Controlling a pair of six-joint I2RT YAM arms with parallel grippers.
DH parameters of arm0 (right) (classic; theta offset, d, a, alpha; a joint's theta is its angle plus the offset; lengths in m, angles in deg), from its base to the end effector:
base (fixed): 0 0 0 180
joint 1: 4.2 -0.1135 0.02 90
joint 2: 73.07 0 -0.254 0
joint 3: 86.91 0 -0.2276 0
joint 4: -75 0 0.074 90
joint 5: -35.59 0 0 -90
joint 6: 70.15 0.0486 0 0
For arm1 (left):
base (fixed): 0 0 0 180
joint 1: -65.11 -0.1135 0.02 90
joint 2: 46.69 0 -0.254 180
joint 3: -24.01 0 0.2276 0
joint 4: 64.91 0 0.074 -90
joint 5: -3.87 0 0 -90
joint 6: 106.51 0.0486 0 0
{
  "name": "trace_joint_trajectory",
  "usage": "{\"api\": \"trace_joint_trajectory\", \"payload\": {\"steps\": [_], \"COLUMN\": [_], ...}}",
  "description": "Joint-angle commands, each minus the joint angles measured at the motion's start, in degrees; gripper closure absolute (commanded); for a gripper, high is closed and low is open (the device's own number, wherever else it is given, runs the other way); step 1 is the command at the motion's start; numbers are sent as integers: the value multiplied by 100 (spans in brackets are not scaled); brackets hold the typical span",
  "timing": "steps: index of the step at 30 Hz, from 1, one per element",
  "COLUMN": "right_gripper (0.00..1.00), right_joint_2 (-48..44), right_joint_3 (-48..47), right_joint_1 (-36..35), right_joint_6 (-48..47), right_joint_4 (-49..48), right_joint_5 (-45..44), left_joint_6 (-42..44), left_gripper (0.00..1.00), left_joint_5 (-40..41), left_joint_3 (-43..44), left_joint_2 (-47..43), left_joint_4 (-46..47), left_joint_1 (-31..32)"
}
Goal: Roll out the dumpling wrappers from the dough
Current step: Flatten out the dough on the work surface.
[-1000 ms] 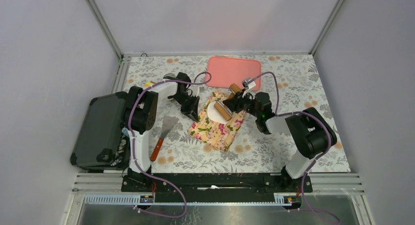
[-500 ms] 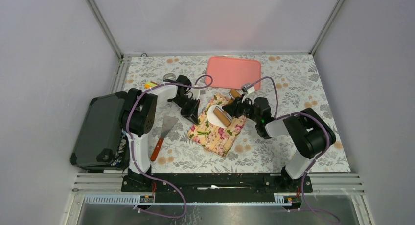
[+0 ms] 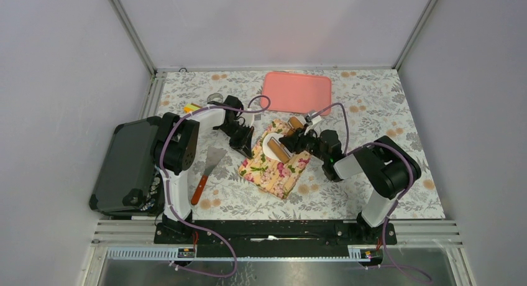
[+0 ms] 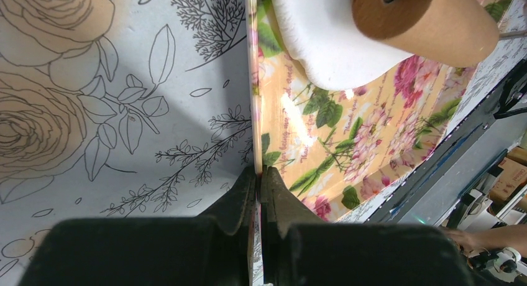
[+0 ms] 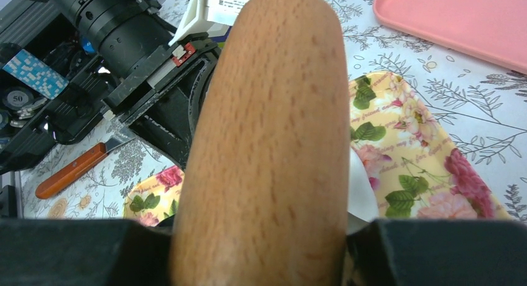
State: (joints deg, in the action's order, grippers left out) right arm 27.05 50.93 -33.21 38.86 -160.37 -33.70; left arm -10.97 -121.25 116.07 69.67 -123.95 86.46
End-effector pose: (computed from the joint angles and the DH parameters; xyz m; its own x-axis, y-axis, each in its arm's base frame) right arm 0.2581 0.1628 0.1652 -0.2858 0.1899 -0.9393 -0.7081 0.6186 0.3405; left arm 0.3190 -0.1547 0.1344 -0.8860 0.4311 -0.1706 0.4476 0.6992 -0.5575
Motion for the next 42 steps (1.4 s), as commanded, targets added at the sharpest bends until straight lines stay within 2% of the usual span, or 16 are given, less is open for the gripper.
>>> {"api": "trace_joint_trajectory", "payload": {"steps": [1,21,27,31,33,36,42], "right_gripper": [100,100,100,100,100,100,100], "right_joint_2": [162,363,-321,-882,-1002,-965,-117], "right_joint_3": [356,145,-77,-497,-713,-932,-1214], "right_joint_1": [-258,-498,-491,-356,-213,-41,80], "right_joint_6": [-416,-520,-440,34,233,51,-591], "right_joint_4": [1125,1895,1574,1319,1191,1106,1139], "right_joint_5": [68,856,1416,1609,1609,1381,585], "left_joint_6": [378,359,364,366,364,370,384], "left_gripper": [100,100,100,100,100,100,100], "left_joint_5": [729,750,750,744,743,737,734], "left_joint_3": [-301,-321,-321,-321,-313,-312,-305], "left_joint_2": [197,173,168,177,177,181,186], "left_joint_4": [66,108,112,112,110,99,86], "left_joint_1": [124,124,124,124,118,119,124]}}
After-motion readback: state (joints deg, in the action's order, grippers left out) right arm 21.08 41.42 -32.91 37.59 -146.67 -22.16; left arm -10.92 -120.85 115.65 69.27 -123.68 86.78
